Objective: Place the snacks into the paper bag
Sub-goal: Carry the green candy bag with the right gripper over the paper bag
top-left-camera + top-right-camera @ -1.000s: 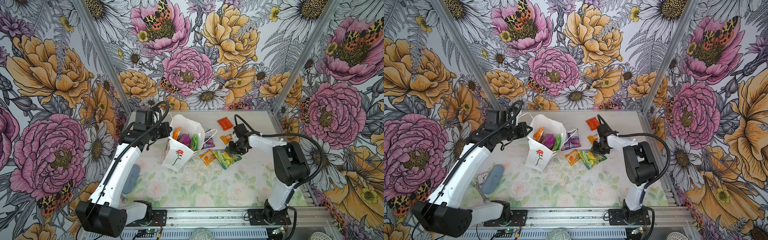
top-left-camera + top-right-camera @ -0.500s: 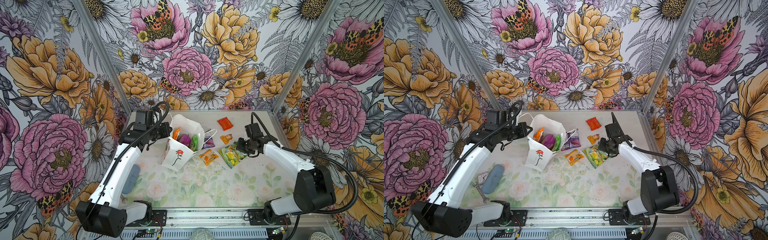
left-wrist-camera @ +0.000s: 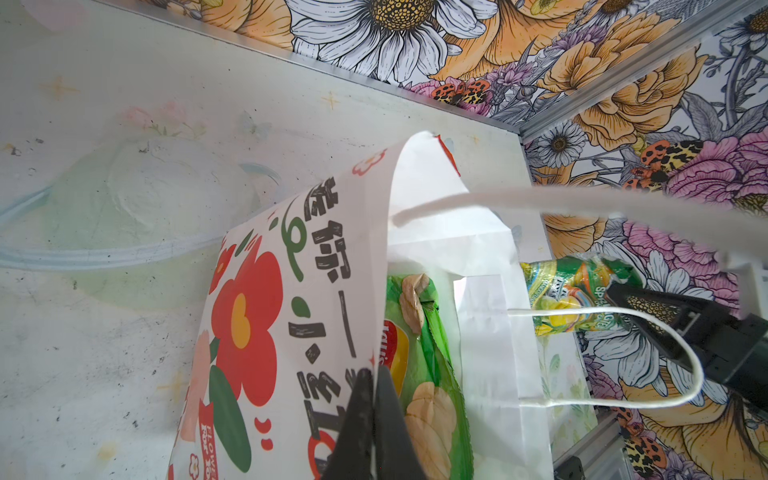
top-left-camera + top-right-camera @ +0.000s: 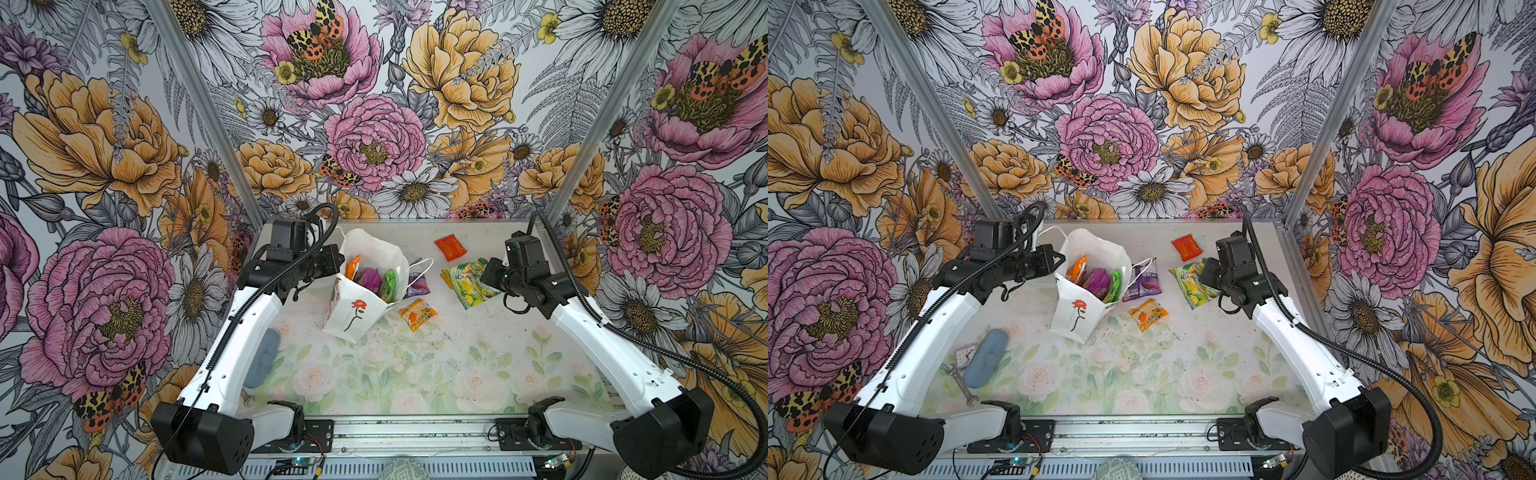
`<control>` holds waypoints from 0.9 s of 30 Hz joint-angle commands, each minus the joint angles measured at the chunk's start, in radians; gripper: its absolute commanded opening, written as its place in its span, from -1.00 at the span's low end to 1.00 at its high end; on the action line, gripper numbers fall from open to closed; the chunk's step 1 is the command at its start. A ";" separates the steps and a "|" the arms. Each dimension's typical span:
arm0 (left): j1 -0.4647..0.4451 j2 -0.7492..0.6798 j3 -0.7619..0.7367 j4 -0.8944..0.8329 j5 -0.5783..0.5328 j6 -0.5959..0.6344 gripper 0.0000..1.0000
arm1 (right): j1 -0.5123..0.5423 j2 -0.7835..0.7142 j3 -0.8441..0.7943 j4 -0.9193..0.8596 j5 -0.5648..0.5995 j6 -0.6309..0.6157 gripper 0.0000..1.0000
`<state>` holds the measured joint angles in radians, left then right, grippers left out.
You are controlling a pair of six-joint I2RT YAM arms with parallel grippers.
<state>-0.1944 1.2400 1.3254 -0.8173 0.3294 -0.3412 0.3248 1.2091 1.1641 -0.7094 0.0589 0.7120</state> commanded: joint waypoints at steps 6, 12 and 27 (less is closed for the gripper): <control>-0.004 -0.030 0.012 0.129 0.027 -0.012 -0.99 | 0.055 -0.011 0.255 -0.042 0.100 0.005 -1.00; -0.006 -0.037 0.012 0.129 0.026 -0.012 -0.98 | 0.110 0.023 0.364 -0.042 0.148 0.022 -1.00; -0.014 -0.037 0.012 0.129 0.035 -0.009 -0.98 | 0.259 0.166 0.651 -0.042 0.133 -0.045 -1.00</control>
<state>-0.2008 1.2400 1.3254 -0.8173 0.3298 -0.3412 0.5579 1.3483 1.7424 -0.7860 0.2089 0.6910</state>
